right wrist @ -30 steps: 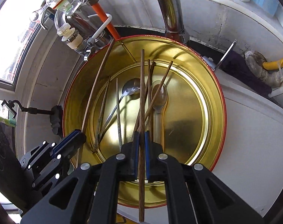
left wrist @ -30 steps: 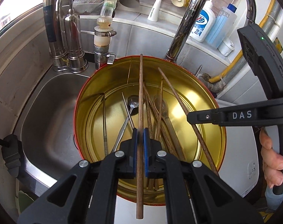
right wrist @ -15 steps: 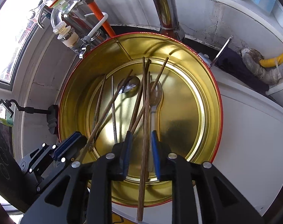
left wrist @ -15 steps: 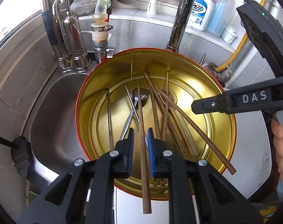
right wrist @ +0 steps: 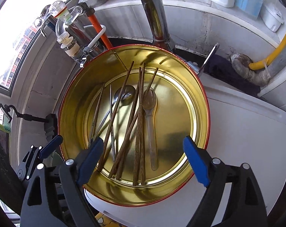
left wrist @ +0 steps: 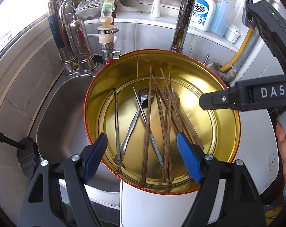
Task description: Organize utensils
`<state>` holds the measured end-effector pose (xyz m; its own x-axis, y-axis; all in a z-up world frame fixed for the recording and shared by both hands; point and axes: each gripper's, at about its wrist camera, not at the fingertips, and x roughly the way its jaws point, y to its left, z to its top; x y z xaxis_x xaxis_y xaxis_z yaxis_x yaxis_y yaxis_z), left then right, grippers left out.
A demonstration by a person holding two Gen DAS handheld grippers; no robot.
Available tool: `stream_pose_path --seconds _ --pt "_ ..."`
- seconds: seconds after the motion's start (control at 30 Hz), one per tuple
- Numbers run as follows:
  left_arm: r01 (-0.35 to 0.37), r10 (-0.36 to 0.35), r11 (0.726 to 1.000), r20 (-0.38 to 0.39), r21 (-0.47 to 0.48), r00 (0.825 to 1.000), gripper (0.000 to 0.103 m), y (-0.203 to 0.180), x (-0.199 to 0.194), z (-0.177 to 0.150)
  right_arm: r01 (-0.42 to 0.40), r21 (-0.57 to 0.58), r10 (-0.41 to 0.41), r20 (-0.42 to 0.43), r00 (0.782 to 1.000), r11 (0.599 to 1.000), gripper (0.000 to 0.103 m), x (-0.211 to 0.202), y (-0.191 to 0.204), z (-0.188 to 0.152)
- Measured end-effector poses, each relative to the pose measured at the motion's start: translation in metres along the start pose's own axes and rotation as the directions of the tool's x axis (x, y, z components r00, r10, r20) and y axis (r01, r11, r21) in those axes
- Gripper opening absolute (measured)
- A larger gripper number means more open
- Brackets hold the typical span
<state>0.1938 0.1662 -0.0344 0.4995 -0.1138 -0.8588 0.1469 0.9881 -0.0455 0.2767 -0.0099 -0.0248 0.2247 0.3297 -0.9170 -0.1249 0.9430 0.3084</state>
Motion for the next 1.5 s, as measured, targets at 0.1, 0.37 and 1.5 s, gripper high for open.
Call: stream_pose_path --seconds 0.1,0.37,1.5 --pt "0.0 0.0 1.0 -0.003 -0.004 1.0 0.075 0.0005 0.001 0.0 0.0 0.0 0.0 -0.001 1.0 1.0 0.087 0.0006 0.0001 0.0003" --pt "0.004 -0.004 1.0 -0.006 -0.002 1.0 0.075 0.0 0.0025 0.0011 -0.004 0.003 0.004 -0.002 1.0 1.0 0.087 0.0001 0.0002 0.0" --pt "0.03 -0.03 0.999 -0.009 -0.019 0.999 0.076 0.0001 0.0028 0.0005 -0.02 0.012 0.019 0.009 1.0 1.0 0.091 -0.0039 -0.0043 -0.0039"
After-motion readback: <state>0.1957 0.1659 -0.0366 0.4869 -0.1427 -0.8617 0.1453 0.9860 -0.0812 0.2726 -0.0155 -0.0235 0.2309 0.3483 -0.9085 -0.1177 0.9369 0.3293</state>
